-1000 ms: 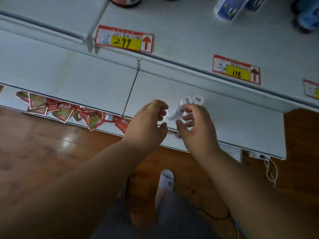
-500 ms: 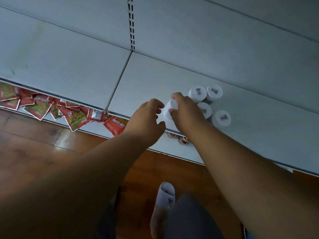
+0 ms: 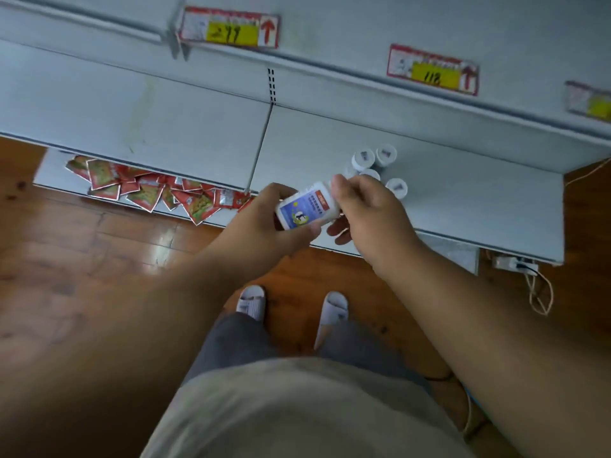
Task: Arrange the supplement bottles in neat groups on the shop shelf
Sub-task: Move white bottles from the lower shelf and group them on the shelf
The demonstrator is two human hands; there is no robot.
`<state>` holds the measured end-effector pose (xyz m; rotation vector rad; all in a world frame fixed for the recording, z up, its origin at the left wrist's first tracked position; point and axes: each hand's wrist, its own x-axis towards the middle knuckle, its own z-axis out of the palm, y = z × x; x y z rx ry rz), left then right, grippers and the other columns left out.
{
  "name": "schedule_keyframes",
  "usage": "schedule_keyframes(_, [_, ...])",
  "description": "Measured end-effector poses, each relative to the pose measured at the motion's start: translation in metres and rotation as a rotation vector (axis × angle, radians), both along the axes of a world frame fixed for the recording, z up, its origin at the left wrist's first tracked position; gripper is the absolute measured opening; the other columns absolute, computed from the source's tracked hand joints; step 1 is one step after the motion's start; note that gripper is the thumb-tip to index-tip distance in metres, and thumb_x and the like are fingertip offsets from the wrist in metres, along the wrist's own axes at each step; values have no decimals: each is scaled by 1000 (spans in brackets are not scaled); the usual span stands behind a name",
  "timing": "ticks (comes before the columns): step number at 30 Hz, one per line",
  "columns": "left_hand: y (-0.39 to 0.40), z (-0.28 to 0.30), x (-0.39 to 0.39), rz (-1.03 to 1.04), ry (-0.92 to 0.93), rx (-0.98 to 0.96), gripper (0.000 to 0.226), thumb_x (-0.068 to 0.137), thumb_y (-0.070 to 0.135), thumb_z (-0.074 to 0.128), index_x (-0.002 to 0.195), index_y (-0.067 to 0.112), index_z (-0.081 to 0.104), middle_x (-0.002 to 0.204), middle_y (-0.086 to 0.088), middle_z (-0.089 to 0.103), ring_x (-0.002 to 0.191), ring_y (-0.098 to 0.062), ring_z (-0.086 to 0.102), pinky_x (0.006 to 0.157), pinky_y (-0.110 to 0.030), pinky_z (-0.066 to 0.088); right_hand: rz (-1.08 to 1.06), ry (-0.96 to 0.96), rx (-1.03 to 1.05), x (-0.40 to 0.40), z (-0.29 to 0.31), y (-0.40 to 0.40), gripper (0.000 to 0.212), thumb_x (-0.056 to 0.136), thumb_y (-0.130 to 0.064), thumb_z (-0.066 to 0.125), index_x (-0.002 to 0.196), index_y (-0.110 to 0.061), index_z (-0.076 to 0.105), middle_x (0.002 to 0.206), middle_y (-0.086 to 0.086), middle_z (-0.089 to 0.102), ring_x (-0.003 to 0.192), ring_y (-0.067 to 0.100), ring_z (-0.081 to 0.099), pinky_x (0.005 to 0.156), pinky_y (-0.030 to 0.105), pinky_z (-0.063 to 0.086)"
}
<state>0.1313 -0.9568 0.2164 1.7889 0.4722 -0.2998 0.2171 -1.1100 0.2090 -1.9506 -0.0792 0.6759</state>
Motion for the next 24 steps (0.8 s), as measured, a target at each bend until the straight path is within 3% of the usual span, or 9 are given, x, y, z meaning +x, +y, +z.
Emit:
schedule_keyframes(2, [5,32,-12,33,-3,-166,30,88,34,73,110,20,59,91,-2,73,82,-20,73,84,-44,60,-1,-23,93,-19,29,0,25,97,-49,51,105,-26,58,85,-3,71,71,13,70,63,35,57])
schedule_keyframes(3, [10,44,-15,40,-10,-222,31,87,34,74,110,18,61,92,-3,74,83,-22,73,87,-46,59,-14,-40,137,-25,43,2,23,97,-46,51,109,-27,58,90,-3,71,75,12,70,63,31,55])
schedule_keyframes(8, [35,101,-8,-88,-74,-150,17,93,38,65,106,26,65,90,4,73,84,-13,71,76,-21,54,-136,-131,255,-32,105,27,22,98,-36,55,118,-27,57,105,-2,69,88,12,69,58,15,49])
schedule_keyframes(12, [55,133,8,-142,-79,-156,18,97,37,59,110,31,68,99,6,73,96,-19,70,89,-33,56,-266,-215,299,-26,139,41,18,98,-34,56,115,-29,55,103,-2,71,87,13,72,62,19,53])
schedule_keyframes(15, [52,148,25,-183,-124,-150,16,98,28,58,108,26,69,93,9,74,91,-15,69,71,-14,52,-295,-304,287,-19,153,35,14,98,-35,55,112,-36,55,105,-5,68,88,8,70,74,29,57])
schedule_keyframes(17, [40,155,39,-201,-147,-146,17,99,27,56,110,25,69,93,8,75,89,-12,70,67,-10,50,-260,-318,269,-10,159,25,19,97,-37,57,114,-45,53,110,-7,65,95,8,68,80,33,59])
schedule_keyframes(21, [7,160,76,-194,-180,-144,16,99,20,58,112,19,68,100,-1,76,98,-23,69,92,-35,56,-223,-361,226,22,165,-2,40,87,-39,67,122,-51,49,114,-4,63,100,14,67,86,43,59])
schedule_keyframes(24, [-18,161,113,-111,-202,-153,20,92,30,66,111,24,62,95,-1,76,93,-27,71,95,-49,54,-219,-326,215,65,166,-25,50,76,-44,70,121,-55,50,109,0,68,95,20,71,84,48,59])
